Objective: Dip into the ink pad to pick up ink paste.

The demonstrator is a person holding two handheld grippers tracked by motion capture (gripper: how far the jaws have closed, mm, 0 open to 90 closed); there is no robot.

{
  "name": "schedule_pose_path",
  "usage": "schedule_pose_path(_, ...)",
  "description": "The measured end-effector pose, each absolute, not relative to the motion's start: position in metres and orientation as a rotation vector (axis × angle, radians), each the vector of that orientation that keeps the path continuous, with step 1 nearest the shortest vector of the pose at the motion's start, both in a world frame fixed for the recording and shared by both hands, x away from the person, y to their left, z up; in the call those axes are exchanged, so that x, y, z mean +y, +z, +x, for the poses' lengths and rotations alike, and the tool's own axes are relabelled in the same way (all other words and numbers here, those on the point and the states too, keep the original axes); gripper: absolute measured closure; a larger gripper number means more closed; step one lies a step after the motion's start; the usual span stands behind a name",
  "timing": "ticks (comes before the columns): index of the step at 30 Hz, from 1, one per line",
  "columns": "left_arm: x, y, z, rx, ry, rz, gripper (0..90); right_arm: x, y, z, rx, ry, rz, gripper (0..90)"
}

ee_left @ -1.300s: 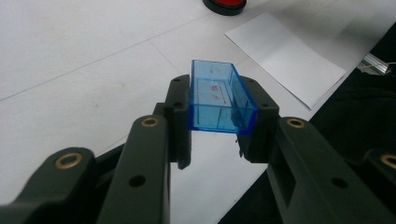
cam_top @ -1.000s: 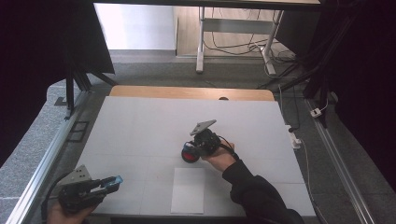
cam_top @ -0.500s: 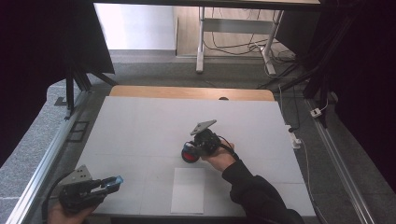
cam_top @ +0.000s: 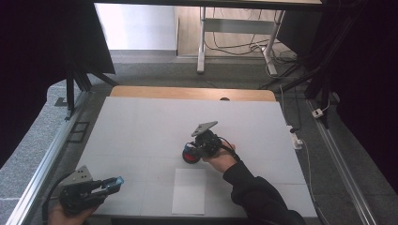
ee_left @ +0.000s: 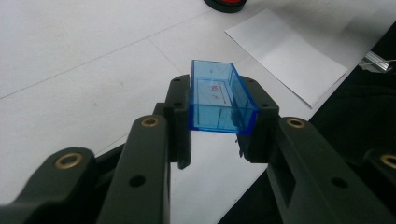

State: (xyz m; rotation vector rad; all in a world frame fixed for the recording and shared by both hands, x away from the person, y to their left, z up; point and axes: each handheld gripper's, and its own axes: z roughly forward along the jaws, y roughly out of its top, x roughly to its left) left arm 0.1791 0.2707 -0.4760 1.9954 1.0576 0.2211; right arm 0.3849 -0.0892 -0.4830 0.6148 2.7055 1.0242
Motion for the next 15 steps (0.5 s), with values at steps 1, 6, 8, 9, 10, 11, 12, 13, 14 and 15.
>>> schedule_pose_path(1, 0.2708, -0.476, 0.1791, 1.058, 0.222, 1.996, 67.7, -0.0892, -0.483, 0.3849, 2.706, 1.024, 0.615, 71.9)
schedule_pose_path(6, 0.2708, -0.4762, 0.1793, 1.06, 0.221, 1.994, 67.7, -0.0876, -0.483, 0.3822, 2.694, 1.009, 0.599, 71.8)
schedule_pose_path(8, 0.2709, -0.4761, 0.1793, 1.06, 0.22, 1.992, 67.7, -0.0888, -0.4832, 0.3829, 2.697, 1.019, 0.616, 71.8)
schedule_pose_path(9, 0.271, -0.4761, 0.1793, 1.059, 0.219, 1.992, 67.7, -0.0892, -0.4835, 0.3833, 2.697, 1.029, 0.621, 71.7)
schedule_pose_path(10, 0.271, -0.476, 0.1792, 1.059, 0.219, 1.992, 67.7, -0.0894, -0.4835, 0.3834, 2.696, 1.03, 0.624, 71.7)
schedule_pose_path(11, 0.271, -0.476, 0.1791, 1.057, 0.22, 1.993, 67.7, -0.089, -0.4829, 0.3832, 2.697, 1.019, 0.622, 71.6)
schedule_pose_path(12, 0.2711, -0.476, 0.179, 1.057, 0.22, 1.993, 67.7, -0.0886, -0.4831, 0.383, 2.695, 1.023, 0.618, 71.6)
schedule_pose_path(13, 0.2712, -0.476, 0.1791, 1.058, 0.219, 1.992, 67.7, -0.0881, -0.4826, 0.3827, 2.697, 1.016, 0.614, 71.5)
schedule_pose_path(14, 0.2712, -0.476, 0.179, 1.057, 0.218, 1.991, 67.7, -0.0877, -0.4821, 0.3827, 2.7, 1.004, 0.61, 71.5)
schedule_pose_path(15, 0.2711, -0.476, 0.1789, 1.056, 0.22, 1.991, 67.7, -0.0874, -0.4819, 0.3826, 2.701, 1.003, 0.609, 71.5)
